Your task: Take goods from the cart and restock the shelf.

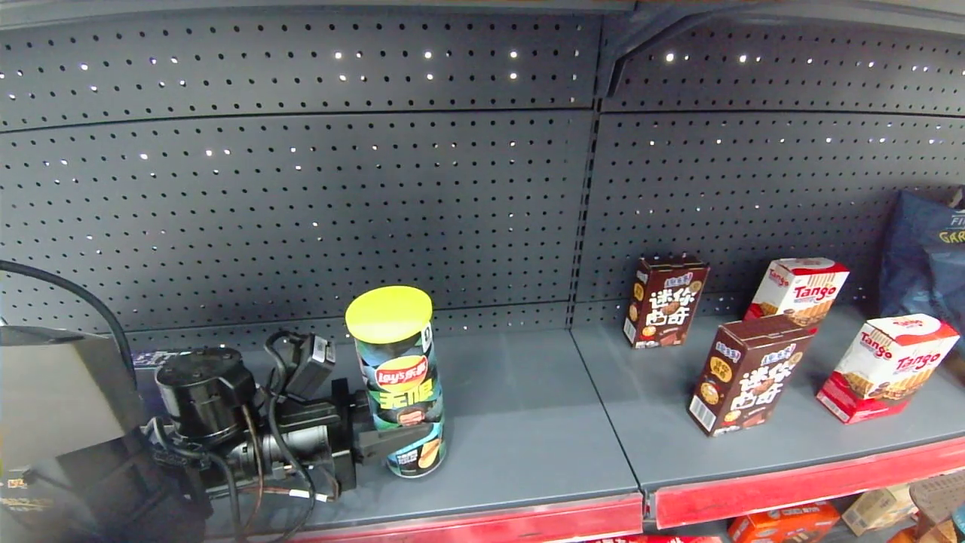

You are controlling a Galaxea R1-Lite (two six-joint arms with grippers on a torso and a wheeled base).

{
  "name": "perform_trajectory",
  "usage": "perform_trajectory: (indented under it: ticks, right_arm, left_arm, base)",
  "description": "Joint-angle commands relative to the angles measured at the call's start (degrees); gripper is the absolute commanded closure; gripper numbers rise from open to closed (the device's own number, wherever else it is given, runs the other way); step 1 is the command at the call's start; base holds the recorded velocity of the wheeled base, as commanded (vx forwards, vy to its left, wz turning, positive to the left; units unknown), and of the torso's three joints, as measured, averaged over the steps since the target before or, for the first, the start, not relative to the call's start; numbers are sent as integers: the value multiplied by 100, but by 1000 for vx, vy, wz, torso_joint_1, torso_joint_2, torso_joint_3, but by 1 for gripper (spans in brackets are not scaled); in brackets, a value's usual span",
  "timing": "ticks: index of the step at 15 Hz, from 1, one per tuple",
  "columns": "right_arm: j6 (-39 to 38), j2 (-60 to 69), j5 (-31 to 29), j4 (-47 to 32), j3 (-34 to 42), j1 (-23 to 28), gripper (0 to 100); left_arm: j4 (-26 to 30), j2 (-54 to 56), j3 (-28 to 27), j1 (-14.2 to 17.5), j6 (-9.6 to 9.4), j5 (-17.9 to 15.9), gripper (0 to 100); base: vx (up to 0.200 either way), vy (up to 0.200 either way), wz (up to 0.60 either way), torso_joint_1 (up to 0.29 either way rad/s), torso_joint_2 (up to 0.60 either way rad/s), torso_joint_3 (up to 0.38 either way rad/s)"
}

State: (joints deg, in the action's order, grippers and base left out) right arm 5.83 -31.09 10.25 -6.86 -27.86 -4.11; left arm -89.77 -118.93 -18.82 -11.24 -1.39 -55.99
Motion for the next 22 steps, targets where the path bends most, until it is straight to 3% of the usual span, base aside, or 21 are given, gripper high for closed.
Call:
perform_trajectory:
  ticks: [1, 11, 12, 22]
  right_arm:
    - [-3, -3, -6, 1, 8, -2, 100]
    - [-3, 6, -6, 10, 35, -2, 100]
    - [-3, 6, -6, 10, 35, -11, 100]
    - [-3, 6, 3, 10, 35, -11, 100]
  left_arm:
    - [-23, -280, 80, -63, -2, 27, 100]
    - [-23, -455, 72, -115, -37, 106, 100]
    - [-23, -482, 45, -150, -46, 167, 0]
    - [-23, 72, 80, -115, -46, 220, 0]
  base:
    - [0, 0, 0, 0, 0, 0]
    - [0, 0, 0, 0, 0, 0]
    - [0, 0, 0, 0, 0, 0]
    - [0, 0, 0, 0, 0, 0]
